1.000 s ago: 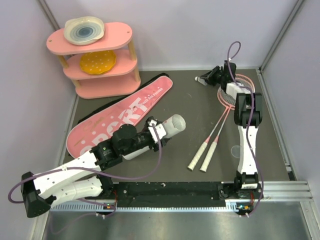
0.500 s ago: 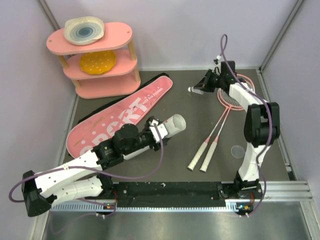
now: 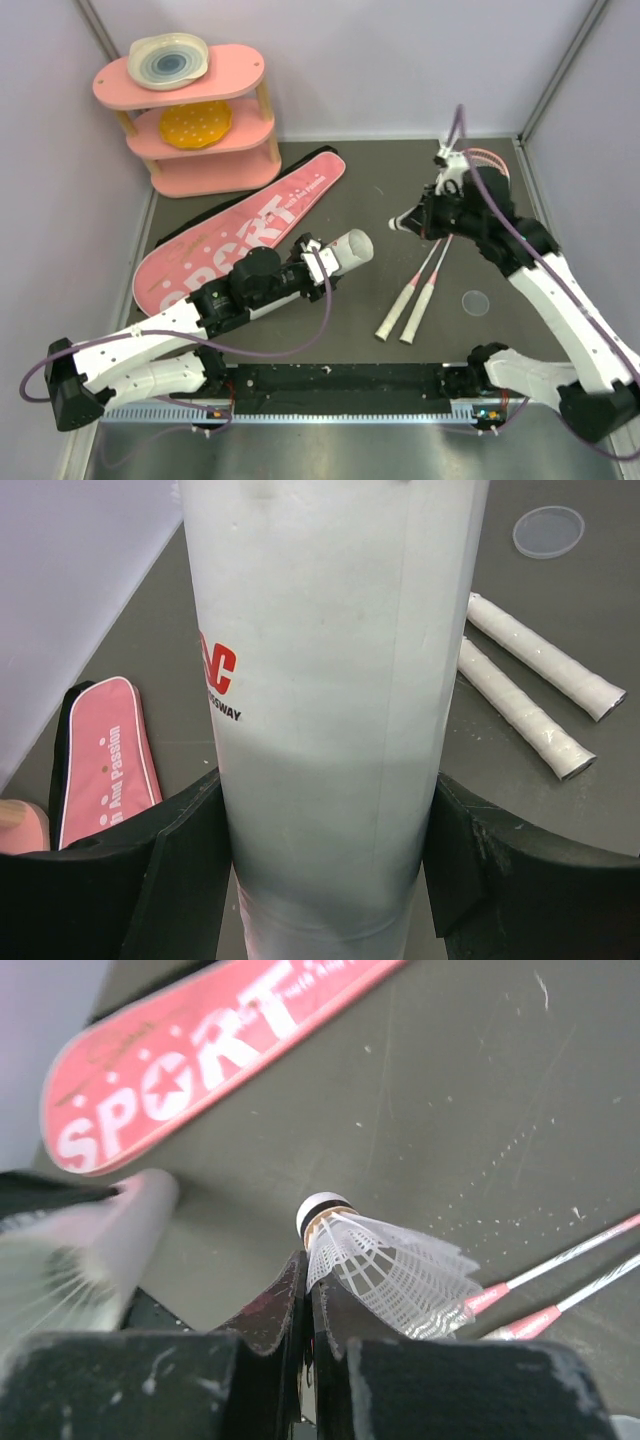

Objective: Pack up the badminton gear

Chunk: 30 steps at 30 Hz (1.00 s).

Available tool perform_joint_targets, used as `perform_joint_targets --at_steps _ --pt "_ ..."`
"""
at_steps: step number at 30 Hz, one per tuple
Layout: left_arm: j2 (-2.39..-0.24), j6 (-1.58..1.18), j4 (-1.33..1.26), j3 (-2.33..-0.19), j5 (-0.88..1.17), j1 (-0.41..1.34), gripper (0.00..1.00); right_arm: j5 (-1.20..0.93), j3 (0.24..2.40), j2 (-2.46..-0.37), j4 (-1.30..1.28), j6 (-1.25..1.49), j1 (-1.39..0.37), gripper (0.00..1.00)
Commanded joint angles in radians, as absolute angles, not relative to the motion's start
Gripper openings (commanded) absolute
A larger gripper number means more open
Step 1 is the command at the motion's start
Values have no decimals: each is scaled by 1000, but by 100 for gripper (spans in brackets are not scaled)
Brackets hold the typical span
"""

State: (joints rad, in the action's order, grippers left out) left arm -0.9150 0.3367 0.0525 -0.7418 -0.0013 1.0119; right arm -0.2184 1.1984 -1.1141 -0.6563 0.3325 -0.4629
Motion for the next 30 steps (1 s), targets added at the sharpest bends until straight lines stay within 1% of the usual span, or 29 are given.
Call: perform_joint_targets --at_steps 1,2,5,10,17,20,22,23,24,25,26,27,29,30 --pt "-913 333 -9 -769 -5 1019 17 -291 1216 -907 -696 327 -472 0" --pt "-913 333 -8 -769 -5 1019 17 -389 1223 -894 -696 327 -471 0" --pt "-911 331 -9 -770 -5 1019 17 -472 1238 -880 -696 340 -500 0" --pt "-914 330 -8 -769 -5 1019 17 -401 1270 -900 -696 345 -604 0" --pt "-919 331 -8 -769 -5 1019 17 -296 1324 -988 -661 351 -762 0" --pt "-917 330 -8 -770 -5 1020 17 -311 1328 -994 -632 373 -784 1" --pt "-914 330 -8 -770 -5 1020 17 -328 1324 -1003 -618 391 -785 10" --pt "-914 330 -8 -770 -5 1020 17 -342 1321 -1006 -611 396 -785 18" --pt "-913 328 -8 -770 -5 1020 17 -347 1316 -1009 -600 400 -785 35" --pt "-914 327 -8 -770 -5 1020 17 -356 1313 -1008 -589 408 -785 42" --pt "-911 328 -8 -770 24 1020 17 -368 1310 -1005 -580 416 -785 46" --pt "-910 328 -8 -770 25 1022 17 -368 1305 -997 -560 420 -784 53" --pt "-908 328 -6 -770 23 1022 17 -365 1299 -989 -540 439 -784 59" --pt "-907 328 -6 -770 21 1023 17 -365 1293 -986 -525 442 -787 60"
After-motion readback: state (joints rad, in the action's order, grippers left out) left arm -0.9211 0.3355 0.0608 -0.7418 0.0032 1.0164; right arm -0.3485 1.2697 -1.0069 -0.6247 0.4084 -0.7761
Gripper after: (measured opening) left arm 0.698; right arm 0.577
